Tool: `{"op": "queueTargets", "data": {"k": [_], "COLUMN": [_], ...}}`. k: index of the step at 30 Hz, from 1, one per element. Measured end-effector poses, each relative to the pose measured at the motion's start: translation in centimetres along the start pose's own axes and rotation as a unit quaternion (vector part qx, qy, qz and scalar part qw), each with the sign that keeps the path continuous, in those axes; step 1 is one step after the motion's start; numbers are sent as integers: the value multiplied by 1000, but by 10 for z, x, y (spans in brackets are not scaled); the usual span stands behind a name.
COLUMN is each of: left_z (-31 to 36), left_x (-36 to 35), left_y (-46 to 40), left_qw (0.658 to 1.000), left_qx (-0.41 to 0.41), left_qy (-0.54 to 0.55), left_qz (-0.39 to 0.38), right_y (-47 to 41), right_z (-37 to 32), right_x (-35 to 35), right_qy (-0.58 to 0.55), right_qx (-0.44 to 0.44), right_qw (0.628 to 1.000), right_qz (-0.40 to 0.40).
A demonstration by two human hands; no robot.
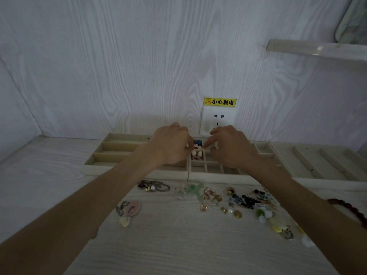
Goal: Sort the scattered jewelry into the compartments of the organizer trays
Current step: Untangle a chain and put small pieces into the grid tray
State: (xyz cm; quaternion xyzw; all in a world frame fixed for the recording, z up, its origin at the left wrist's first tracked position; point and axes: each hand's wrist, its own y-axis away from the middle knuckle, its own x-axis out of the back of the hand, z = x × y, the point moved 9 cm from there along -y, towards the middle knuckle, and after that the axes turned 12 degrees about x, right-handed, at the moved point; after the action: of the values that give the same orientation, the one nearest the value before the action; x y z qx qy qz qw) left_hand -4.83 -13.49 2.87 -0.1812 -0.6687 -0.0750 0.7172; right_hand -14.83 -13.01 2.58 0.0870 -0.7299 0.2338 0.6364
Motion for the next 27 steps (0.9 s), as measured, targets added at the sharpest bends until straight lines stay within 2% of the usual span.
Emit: {"op": "queueTargets", "data": {"k": [3,11,15,20,27], "left_z": [3,1,-3,-7,-1], "left_x": [-2,-3,-4,-5,-4], "left_y": [1,-2,-5,-9,-2], "left_qw": [1000,1000,999,999,999], "left_qx": [-7,-11,14,33,7], "left_qy": [2,4,13,16,45], "left_qz": [-4,11,34,39,13], "right_y": [-5,-16,-18,-17,-13], "right_z": [-2,-21,-29,-31,-20], "right_x": [5,5,7,4,1], "right_qy": [-1,141,170,147,74], "right_qx": [-34,-52,-52,-59,-81], "right_qw": [998,989,984,986,994], "right_qz": [60,-7,-24,-44,12]}}
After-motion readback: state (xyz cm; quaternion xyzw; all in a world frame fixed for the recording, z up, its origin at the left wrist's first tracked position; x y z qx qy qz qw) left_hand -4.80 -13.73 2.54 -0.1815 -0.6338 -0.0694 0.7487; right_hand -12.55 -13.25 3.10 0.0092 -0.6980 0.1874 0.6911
